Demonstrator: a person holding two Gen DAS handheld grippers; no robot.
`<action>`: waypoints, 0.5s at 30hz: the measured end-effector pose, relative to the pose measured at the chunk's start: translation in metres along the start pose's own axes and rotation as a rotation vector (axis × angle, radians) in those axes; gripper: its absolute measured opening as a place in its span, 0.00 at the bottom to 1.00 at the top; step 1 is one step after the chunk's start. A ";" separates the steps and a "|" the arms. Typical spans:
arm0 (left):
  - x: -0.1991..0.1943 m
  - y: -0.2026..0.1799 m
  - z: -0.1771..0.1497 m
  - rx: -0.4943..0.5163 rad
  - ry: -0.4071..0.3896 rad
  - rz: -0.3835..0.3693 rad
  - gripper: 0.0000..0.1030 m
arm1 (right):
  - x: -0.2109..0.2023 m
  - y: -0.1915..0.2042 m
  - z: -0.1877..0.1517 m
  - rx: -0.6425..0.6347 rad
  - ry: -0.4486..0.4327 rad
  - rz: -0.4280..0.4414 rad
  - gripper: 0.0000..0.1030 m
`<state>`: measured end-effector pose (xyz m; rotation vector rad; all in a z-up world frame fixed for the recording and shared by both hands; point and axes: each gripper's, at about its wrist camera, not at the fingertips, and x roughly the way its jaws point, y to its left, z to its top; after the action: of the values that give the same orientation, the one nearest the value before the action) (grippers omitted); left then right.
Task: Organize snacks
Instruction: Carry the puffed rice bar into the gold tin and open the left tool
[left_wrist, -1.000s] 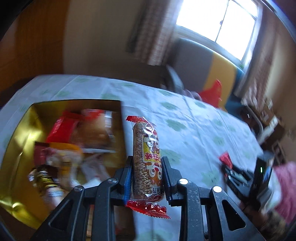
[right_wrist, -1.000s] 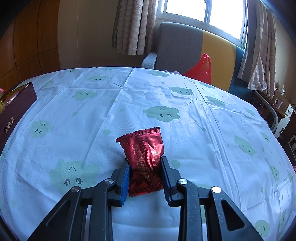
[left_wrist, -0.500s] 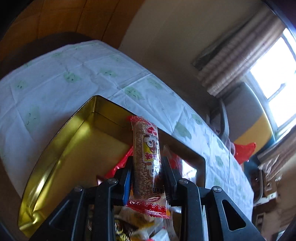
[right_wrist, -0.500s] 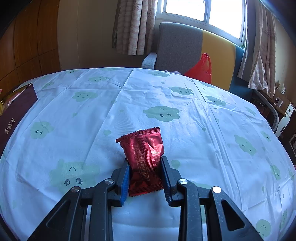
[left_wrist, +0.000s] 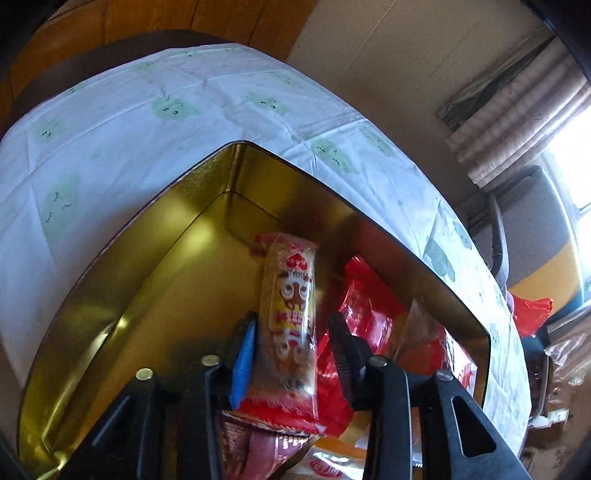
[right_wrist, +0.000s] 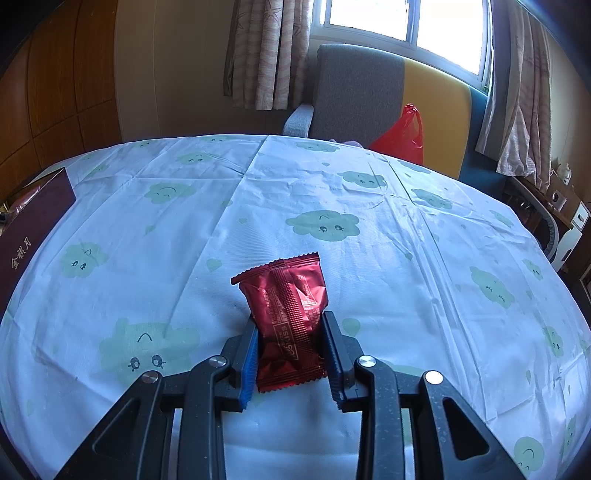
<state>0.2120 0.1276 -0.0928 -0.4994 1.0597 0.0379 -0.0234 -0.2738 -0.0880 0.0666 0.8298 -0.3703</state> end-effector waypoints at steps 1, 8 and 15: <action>-0.003 -0.001 -0.002 0.013 -0.012 0.010 0.39 | 0.000 0.000 0.000 0.000 0.000 0.000 0.32; -0.032 -0.008 -0.022 0.091 -0.113 0.122 0.42 | 0.000 0.000 0.000 -0.001 0.000 -0.002 0.32; -0.062 -0.020 -0.047 0.184 -0.204 0.147 0.42 | -0.001 0.000 0.000 -0.001 -0.001 -0.003 0.31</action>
<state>0.1476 0.1027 -0.0518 -0.2449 0.8884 0.1175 -0.0241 -0.2735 -0.0873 0.0643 0.8290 -0.3733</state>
